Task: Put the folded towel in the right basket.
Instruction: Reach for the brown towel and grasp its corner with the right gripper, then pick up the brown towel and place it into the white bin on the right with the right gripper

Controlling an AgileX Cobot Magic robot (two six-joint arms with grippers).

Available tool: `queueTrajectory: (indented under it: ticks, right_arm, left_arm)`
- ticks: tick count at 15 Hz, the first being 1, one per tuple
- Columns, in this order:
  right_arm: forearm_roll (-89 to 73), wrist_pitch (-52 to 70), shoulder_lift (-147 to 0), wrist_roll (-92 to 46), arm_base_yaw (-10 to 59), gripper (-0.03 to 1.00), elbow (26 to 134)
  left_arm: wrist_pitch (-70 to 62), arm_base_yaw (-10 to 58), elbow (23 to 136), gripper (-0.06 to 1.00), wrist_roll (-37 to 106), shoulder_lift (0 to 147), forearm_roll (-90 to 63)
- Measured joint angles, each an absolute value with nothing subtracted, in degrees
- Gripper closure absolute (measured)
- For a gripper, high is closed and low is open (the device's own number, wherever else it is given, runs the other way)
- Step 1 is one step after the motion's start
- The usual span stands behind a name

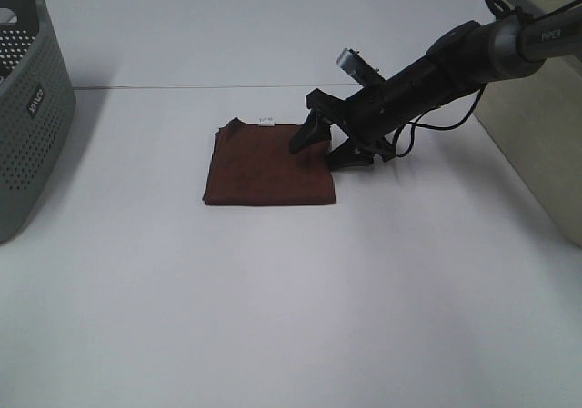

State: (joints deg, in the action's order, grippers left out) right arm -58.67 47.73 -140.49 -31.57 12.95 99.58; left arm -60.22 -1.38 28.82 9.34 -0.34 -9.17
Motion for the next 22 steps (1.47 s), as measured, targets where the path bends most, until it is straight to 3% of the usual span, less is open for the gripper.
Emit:
queueTrajectory:
  ticks: [5, 7, 10, 11, 22]
  right_arm:
    - [-62.91, 48.24, -142.04, -31.51, 14.67, 0.36, 99.87]
    - [-62.4, 47.78, -142.27, -31.23, 14.67, 0.52, 99.87]
    - [-61.65, 47.61, -142.67, -30.71, 14.67, 0.9, 99.87]
    - [-61.65, 47.61, -142.67, -30.14, 14.67, 0.94, 99.87]
    - [-63.43, 51.11, -136.54, -29.85, 14.67, 0.95, 99.75]
  left_arm:
    - [-60.22, -1.38, 28.82, 0.94, 9.34, -0.34, -9.17]
    - [-60.22, -1.38, 28.82, 0.94, 9.34, -0.34, -9.17]
    - [-60.22, -1.38, 28.82, 0.94, 9.34, -0.34, -9.17]
    - [-60.22, -1.38, 28.82, 0.94, 9.34, -0.34, -9.17]
    - [-60.22, -1.38, 28.82, 0.94, 9.34, -0.34, -9.17]
